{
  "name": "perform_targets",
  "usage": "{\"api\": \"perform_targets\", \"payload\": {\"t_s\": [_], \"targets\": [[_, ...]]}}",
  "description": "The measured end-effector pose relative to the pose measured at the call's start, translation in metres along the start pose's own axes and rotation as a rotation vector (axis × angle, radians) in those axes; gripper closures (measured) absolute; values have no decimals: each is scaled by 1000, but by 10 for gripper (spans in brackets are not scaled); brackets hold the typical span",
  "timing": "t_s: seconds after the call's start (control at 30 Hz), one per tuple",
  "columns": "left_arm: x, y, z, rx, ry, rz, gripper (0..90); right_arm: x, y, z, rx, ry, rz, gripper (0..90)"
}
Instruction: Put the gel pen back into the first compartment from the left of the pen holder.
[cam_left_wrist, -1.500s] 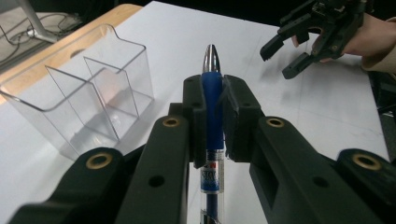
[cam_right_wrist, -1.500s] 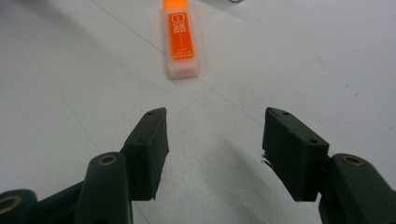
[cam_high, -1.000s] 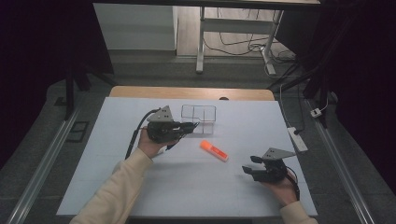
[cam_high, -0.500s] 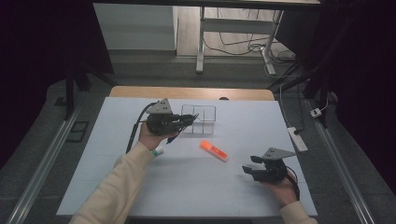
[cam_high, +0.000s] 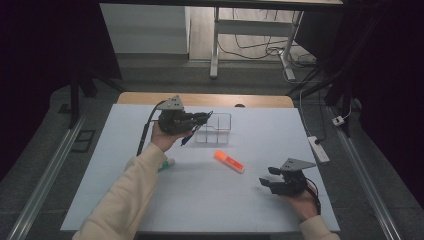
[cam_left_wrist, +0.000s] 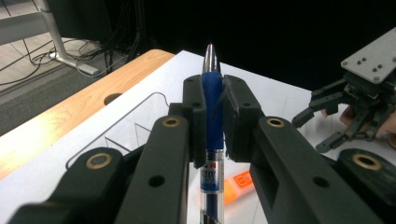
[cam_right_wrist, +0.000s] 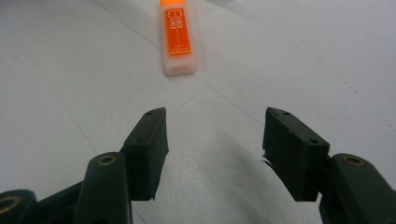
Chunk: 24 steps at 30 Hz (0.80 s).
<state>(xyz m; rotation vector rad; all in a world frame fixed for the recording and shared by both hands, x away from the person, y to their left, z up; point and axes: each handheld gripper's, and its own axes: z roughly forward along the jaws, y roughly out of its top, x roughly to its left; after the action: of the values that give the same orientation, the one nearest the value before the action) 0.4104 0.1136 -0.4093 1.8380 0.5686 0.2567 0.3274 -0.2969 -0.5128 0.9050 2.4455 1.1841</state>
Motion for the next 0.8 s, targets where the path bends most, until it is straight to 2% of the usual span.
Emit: {"api": "perform_targets", "payload": {"t_s": [0.43,0.8], "targets": [[12,13,15,10,17,-6,801,0,0,1,3,1,-2,397],[22,24,21,-19,26,-14,801,0,0,1,6,4,-2,396]]}}
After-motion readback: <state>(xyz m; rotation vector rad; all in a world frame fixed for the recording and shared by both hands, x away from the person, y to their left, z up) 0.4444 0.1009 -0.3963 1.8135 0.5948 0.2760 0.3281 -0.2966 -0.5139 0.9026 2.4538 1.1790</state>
